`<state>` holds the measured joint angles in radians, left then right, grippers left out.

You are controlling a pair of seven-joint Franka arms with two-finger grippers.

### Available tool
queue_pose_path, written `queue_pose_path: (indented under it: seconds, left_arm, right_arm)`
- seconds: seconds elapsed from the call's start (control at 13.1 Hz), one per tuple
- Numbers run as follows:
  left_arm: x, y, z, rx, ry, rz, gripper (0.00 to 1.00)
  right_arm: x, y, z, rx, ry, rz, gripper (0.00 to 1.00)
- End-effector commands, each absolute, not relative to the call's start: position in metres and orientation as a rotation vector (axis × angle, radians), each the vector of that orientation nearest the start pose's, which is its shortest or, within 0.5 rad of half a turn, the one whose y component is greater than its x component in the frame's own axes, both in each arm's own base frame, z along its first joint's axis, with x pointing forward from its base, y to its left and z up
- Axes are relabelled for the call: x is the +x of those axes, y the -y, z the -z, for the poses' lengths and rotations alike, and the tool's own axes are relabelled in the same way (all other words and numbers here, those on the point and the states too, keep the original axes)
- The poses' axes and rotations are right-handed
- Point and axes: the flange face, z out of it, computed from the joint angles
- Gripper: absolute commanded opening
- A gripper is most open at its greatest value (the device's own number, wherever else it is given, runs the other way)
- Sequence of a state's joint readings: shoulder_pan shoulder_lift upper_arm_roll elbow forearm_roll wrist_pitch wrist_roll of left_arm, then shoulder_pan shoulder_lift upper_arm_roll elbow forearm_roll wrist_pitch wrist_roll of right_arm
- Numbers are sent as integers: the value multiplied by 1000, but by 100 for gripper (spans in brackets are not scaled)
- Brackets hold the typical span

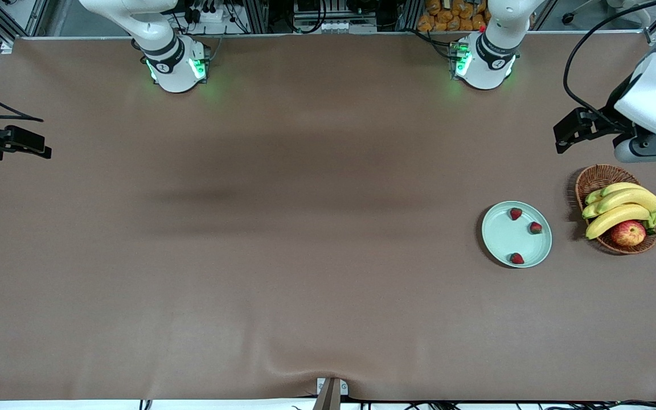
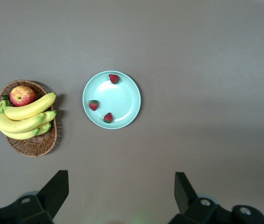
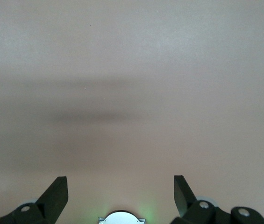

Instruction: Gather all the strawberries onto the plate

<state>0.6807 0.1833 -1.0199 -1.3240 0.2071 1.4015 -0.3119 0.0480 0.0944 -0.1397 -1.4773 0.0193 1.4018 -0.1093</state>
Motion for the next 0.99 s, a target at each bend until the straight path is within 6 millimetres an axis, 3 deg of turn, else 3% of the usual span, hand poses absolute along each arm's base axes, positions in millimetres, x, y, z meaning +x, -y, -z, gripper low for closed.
queue_pose_path:
  seconds: [0.0, 0.46, 0.69, 0.91]
  left_arm:
    - [556, 106, -668, -3082, 45, -11, 100]
    - [533, 66, -695, -3127, 234, 29, 100]
    - [518, 53, -684, -3131, 270, -25, 100]
    - [486, 54, -667, -3137, 245, -4, 100]
  right_arm:
    - [563, 43, -605, -3100, 18, -255, 100]
    - [562, 50, -607, -3101, 1, -252, 100]
    - [561, 52, -607, -3100, -4, -255, 100]
    - [561, 53, -608, -3100, -8, -255, 100]
